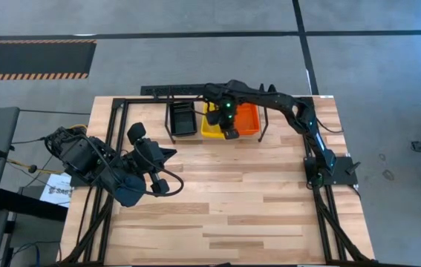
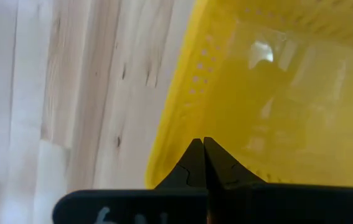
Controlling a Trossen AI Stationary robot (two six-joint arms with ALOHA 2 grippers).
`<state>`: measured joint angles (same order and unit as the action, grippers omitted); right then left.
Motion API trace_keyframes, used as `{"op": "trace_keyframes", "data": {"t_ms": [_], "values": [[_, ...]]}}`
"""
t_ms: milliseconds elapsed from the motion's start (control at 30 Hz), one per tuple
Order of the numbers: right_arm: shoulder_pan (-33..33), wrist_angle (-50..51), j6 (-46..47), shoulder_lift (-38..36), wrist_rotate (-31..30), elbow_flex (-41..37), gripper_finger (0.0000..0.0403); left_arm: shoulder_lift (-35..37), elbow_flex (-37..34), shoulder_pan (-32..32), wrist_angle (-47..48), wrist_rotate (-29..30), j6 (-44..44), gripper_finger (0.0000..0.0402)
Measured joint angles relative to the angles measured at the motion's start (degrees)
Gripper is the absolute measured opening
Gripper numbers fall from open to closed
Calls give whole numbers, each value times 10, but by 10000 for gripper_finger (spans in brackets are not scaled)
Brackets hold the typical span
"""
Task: Stack baskets on shelf by color
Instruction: Adjust all the bins on the shelf
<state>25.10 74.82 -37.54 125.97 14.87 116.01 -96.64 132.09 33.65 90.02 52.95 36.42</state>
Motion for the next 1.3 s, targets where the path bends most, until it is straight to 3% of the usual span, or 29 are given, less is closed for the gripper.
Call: {"op": "trace_keyframes", "data": {"t_ms": [267, 400, 667, 900, 1300], "values": [[3, 10, -8, 0, -5, 0, 0, 0, 0, 0, 0, 0, -3, 0], [2, -10, -17, 0, -52, 3, 0, 0, 0, 0, 0, 0, -4, 0], [-9, -13, -19, -10, -74, 96, 0, 0, 0, 0, 0, 0, -4, 0], [-11, -72, -33, -10, 21, 153, 0, 0, 0, 0, 0, 1, -7, 0], [-27, -110, -14, 20, 55, 149, 0, 0, 0, 0, 0, 2, -6, 0]]}}
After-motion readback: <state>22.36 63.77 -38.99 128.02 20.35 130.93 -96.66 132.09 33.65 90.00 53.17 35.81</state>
